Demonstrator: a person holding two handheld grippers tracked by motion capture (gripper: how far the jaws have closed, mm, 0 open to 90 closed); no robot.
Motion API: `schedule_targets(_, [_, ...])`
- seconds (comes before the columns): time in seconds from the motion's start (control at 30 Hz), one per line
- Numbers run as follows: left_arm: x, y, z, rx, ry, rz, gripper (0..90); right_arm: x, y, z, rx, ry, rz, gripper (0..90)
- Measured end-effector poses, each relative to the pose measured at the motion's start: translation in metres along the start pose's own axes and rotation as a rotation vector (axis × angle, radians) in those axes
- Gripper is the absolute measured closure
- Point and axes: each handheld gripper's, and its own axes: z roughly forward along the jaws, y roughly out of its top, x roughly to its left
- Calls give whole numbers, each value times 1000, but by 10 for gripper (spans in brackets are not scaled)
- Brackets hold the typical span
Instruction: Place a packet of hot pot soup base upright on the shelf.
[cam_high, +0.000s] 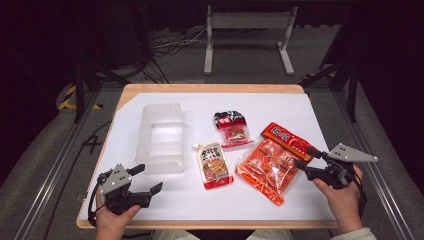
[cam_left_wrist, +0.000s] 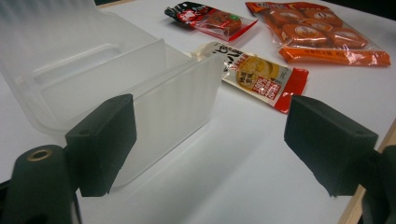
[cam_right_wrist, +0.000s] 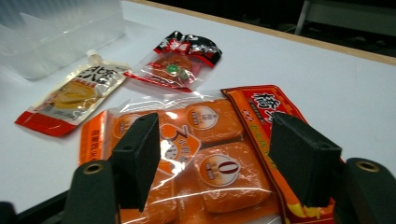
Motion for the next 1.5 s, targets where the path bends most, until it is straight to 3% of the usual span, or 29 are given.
schedule_targets(0.2, [-4,1,5,35,-5,29,165,-24,12,16,41,-19,63,331])
schedule_targets(0.27, [-5,1,5,42,-14,21,177,-31,13,20,40,0,93,331])
schedule_targets(0.53, [-2,0,3,20,-17,-8,176,-48,20,28,35,-29,125,324])
schedule_targets(0.8, [0,0,7,64,-65,-31,172,-64,21,35,26,-65,164,321])
schedule_targets(1.17, [1,-1,3,36,-38,-11,157,-75,7,43,65,-96,174,324])
schedule_targets(1.33, [1,-1,5,43,-31,2,148,-82,-6,50,96,-107,177,315])
schedule_targets(1.4, [1,-2,7,50,-28,4,123,-85,-11,52,91,-95,205,312])
schedule_targets(1.5, [2,-3,11,62,-14,2,96,-88,-15,56,119,-119,211,306])
